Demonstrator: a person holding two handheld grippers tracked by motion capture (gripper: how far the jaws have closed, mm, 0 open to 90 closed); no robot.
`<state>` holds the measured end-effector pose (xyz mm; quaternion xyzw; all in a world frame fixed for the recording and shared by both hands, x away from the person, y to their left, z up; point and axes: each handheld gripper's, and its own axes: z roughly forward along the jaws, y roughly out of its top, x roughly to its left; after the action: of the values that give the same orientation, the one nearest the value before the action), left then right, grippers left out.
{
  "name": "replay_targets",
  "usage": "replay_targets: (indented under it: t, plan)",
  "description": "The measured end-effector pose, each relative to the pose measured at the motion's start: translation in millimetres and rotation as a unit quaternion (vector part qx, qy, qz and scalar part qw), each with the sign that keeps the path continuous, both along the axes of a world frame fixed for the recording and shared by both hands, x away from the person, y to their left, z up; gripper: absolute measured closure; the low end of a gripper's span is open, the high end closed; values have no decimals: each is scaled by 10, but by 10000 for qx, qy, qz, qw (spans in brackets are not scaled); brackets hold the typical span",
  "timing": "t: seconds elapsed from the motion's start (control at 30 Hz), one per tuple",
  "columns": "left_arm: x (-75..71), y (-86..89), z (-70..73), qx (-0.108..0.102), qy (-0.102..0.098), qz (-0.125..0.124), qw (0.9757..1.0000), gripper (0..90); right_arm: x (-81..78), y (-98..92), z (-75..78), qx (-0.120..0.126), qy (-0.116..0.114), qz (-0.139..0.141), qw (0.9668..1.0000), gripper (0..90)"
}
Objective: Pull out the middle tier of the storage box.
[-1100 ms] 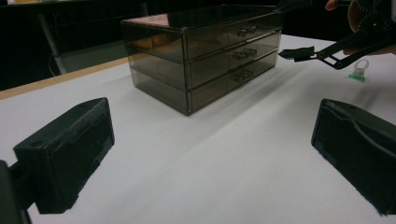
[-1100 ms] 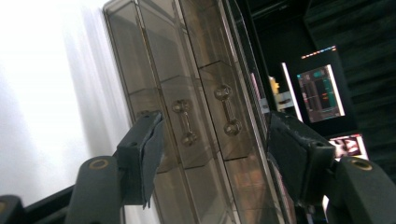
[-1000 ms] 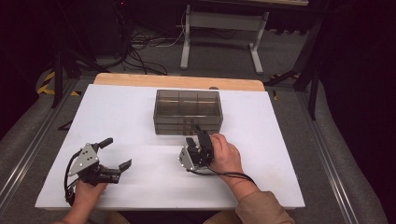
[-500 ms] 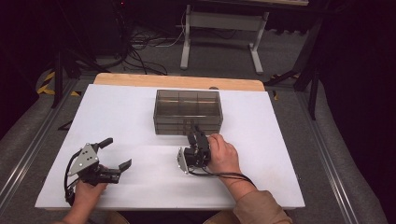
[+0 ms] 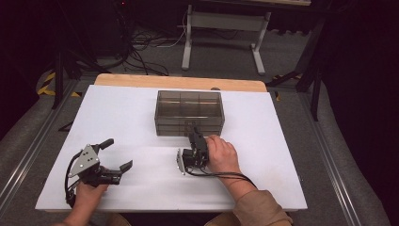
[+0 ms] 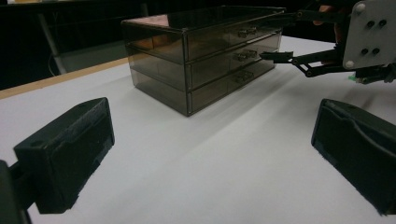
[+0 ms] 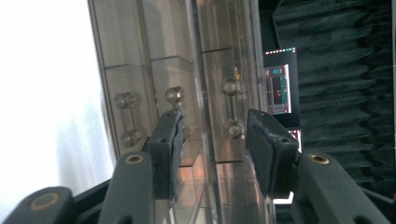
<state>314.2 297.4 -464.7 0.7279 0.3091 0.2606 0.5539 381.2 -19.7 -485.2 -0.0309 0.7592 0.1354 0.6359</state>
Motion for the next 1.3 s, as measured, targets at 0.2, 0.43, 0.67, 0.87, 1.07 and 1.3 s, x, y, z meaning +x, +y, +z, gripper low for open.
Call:
replay_targets:
  t: [0.2, 0.43, 0.67, 0.87, 1.07, 1.3]
  plan:
    - [10, -13, -2, -34, 2, -8, 10000, 3, 54, 0, -54, -203, 48, -79, 9998, 626]
    - [8, -11, -1, -34, -6, -4, 10000, 3, 84, 4, -105, -314, 60, -167, 9994, 668]
    - [9, -12, 0, -14, -4, -12, 10000, 3, 117, 11, -164, -488, -16, -208, 9986, 724]
    - [9, -12, 0, -8, -4, -13, 10000, 3, 140, 23, -191, -624, -55, -248, 9977, 755]
    - [10, -11, 0, -5, -19, -27, 10000, 3, 157, 41, -220, -635, -89, -286, 9975, 800]
    - [9, -12, 0, -2, -4, -20, 10000, 3, 167, 56, -217, -717, -108, -318, 9969, 811]
